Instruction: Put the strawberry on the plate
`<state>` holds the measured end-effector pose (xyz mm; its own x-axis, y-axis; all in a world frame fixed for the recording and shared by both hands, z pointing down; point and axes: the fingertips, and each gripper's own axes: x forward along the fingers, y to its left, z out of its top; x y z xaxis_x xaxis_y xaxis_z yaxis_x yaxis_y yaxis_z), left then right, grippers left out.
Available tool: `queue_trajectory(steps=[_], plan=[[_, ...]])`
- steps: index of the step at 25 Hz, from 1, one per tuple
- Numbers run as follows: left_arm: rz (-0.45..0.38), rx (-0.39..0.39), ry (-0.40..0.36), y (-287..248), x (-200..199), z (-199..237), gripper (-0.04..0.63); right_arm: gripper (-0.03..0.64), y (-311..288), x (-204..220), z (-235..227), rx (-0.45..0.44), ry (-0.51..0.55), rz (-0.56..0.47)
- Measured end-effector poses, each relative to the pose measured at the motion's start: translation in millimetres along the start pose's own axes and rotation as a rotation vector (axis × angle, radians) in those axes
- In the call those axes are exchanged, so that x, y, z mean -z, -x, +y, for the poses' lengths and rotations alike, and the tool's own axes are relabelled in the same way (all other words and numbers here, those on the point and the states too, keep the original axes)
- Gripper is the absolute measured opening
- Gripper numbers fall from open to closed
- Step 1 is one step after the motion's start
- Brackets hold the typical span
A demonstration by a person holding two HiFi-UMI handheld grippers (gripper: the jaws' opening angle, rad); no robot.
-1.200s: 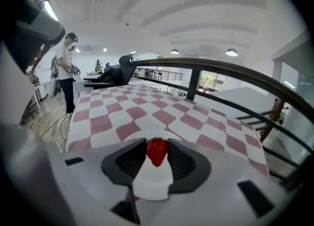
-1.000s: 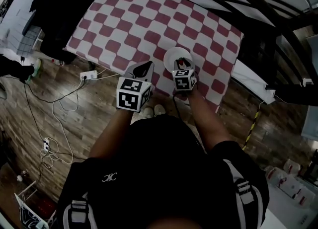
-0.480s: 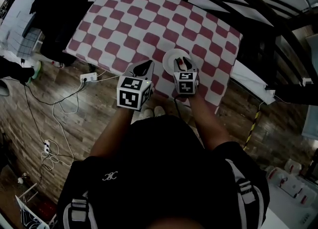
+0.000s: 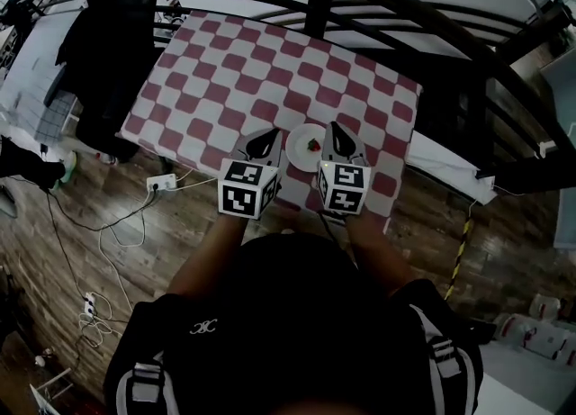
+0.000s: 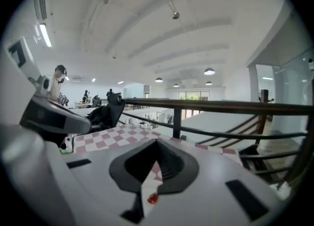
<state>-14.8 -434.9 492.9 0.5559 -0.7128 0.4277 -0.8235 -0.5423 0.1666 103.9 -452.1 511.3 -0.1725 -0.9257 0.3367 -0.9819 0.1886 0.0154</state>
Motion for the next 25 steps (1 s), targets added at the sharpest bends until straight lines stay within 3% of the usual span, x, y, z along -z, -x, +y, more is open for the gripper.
queue_trajectory(steps=[7,25], plan=[[-0.091,-0.010,-0.053,7.0,-41.8,-11.1,-0.002,0.014,34.5,-71.9,-6.0,-0.003,0.022,-0.164],[-0.092,0.003,-0.007,-1.6,-48.4,-15.7,-0.002,0.014,32.6,-65.3,-17.5,-0.007,-0.001,-0.123]])
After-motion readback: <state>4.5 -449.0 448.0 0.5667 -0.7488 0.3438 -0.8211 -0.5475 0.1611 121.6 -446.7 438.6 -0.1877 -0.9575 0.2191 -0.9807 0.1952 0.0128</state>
